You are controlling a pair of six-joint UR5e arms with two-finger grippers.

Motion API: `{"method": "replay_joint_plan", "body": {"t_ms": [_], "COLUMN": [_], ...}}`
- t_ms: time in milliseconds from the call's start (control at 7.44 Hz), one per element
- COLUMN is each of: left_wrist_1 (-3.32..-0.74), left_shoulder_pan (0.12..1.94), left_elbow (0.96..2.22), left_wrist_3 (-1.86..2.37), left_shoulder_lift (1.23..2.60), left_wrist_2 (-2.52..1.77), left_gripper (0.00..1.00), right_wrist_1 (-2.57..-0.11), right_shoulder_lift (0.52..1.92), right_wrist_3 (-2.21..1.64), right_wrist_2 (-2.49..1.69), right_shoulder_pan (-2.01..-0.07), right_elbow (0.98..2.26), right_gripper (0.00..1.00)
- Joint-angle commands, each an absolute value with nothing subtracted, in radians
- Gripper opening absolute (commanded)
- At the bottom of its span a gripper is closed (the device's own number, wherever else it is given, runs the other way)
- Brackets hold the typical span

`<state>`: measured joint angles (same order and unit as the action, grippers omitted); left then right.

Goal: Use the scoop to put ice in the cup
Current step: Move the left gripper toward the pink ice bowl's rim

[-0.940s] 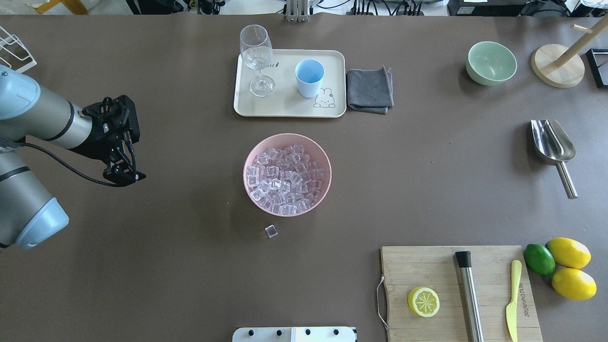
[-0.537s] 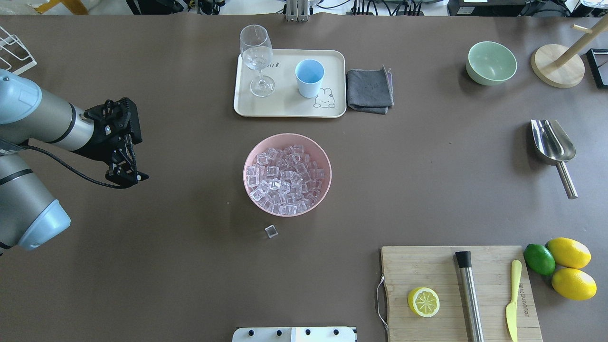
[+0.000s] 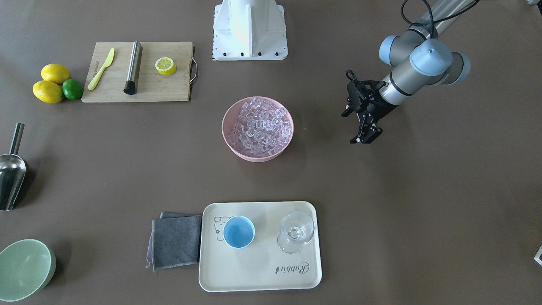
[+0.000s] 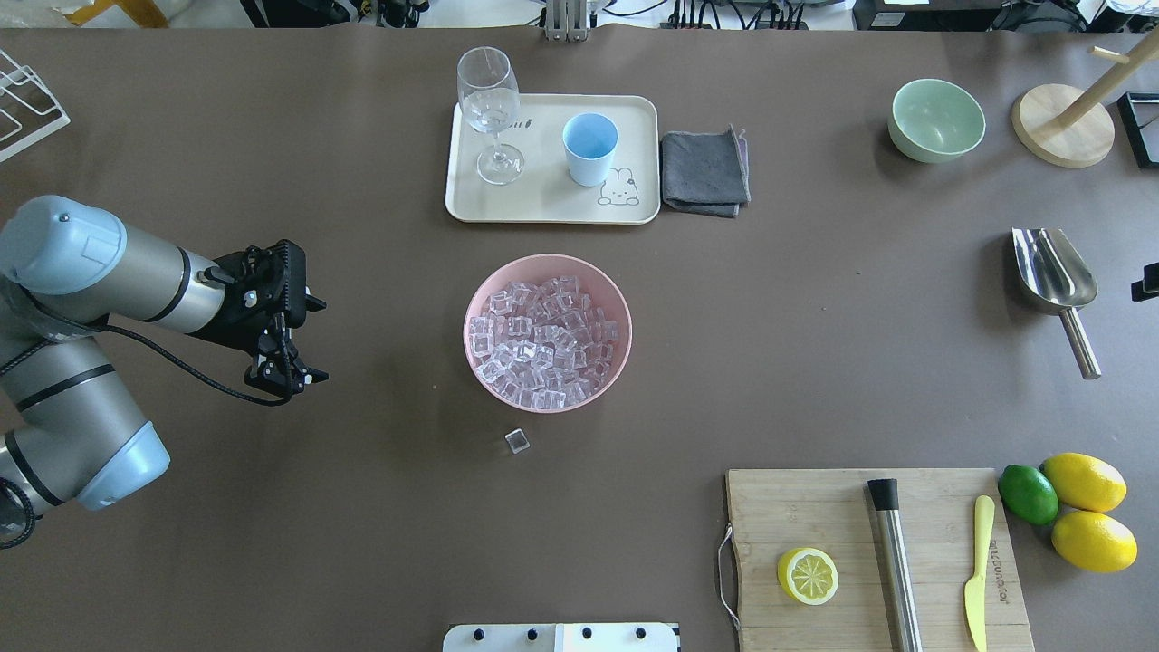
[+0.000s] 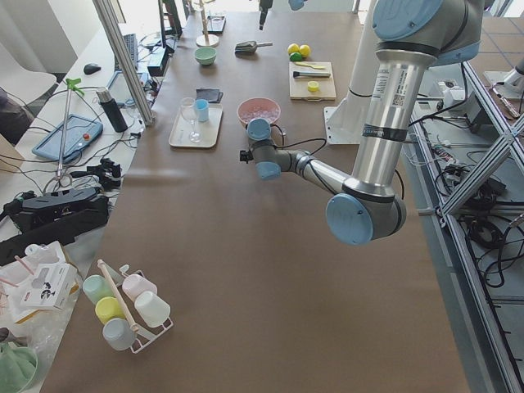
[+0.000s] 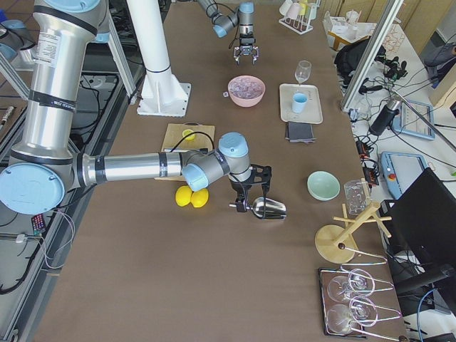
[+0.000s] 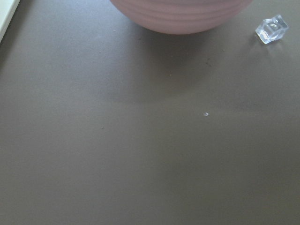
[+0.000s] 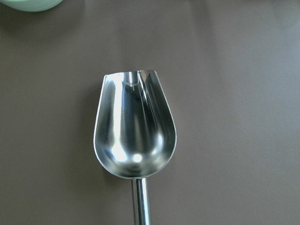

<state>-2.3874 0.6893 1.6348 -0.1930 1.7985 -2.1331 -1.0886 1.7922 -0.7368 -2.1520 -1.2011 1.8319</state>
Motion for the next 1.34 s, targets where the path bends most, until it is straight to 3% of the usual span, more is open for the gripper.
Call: {"method": "replay_joint_plan", "body": {"t_ms": [0, 269, 1209], "left_wrist_1": [-2.497, -2.497, -2.484], "left_shoulder_pan": [0.649, 0.629, 0.542], "left_elbow": [1.559, 1.560, 1.555], "left_wrist_3": [-0.192, -0.192, -0.184], "left_shoulder_lift": [1.831, 1.865, 1.940], "left_wrist_2": [-2.094, -2.063, -1.961], "left_gripper": [0.99, 0.99, 0.99], "right_wrist_1": [-1.045, -0.918, -0.913], "right_shoulder_lift": [1.799, 1.792, 1.801], "right_wrist_3": [-0.792, -0.811, -0.850], "right_wrist_2": [-2.093, -2.086, -2.052], "right_shoulder_pan": [-1.111, -1.071, -0.993], "right_elbow": [1.810, 1.728, 1.721], "right_gripper": [1.00, 0.95, 0.73]}}
